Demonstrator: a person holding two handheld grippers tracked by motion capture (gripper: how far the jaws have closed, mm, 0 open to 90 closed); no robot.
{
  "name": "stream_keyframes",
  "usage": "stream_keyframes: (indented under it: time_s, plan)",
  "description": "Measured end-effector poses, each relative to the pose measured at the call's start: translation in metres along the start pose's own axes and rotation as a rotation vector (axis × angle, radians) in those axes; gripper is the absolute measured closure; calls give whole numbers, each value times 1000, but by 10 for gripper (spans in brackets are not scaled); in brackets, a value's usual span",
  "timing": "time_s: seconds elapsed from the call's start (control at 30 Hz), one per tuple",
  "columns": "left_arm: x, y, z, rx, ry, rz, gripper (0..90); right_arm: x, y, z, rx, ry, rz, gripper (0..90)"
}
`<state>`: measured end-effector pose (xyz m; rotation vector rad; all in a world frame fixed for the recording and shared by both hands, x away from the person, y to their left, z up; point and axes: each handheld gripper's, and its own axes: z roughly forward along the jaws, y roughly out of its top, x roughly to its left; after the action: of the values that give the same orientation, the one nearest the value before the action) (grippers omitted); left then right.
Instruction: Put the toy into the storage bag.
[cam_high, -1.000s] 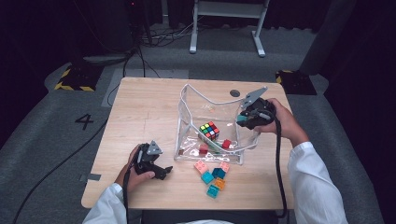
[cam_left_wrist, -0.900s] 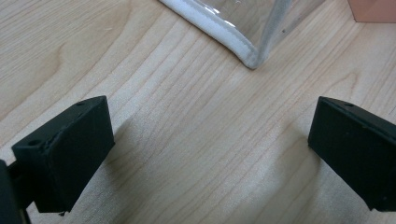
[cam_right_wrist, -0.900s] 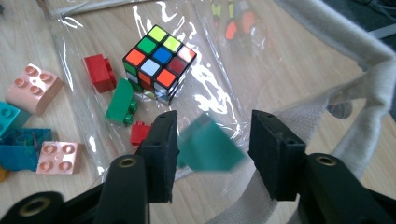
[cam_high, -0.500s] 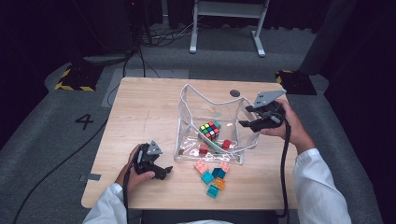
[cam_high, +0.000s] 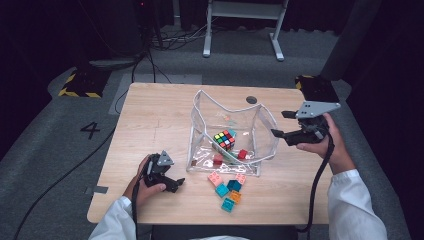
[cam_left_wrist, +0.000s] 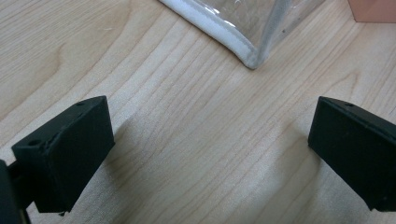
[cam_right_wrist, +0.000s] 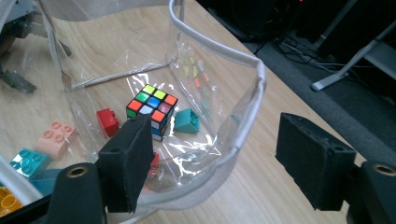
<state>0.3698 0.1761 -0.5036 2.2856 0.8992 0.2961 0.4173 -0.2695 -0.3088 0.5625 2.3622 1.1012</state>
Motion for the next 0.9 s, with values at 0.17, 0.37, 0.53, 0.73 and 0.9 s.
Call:
stream_keyframes:
  time_s: [0.17,0.37,0.53,0.73,0.9]
  plan:
    - [0,0,0,0,0,0,3,1,-10,-13,-14,-13,10,279]
    - [0,0,0,0,0,0,3,1,-27,-26,-23,-34,47,279]
    - [0,0,0,0,0,0,3,0,-44,-32,-23,-50,69,279]
    - [0,0,0,1,0,0,3,6,-68,-25,9,-46,83,284]
    - [0,0,0,-1,0,0,3,16,-90,-16,13,-8,106,298]
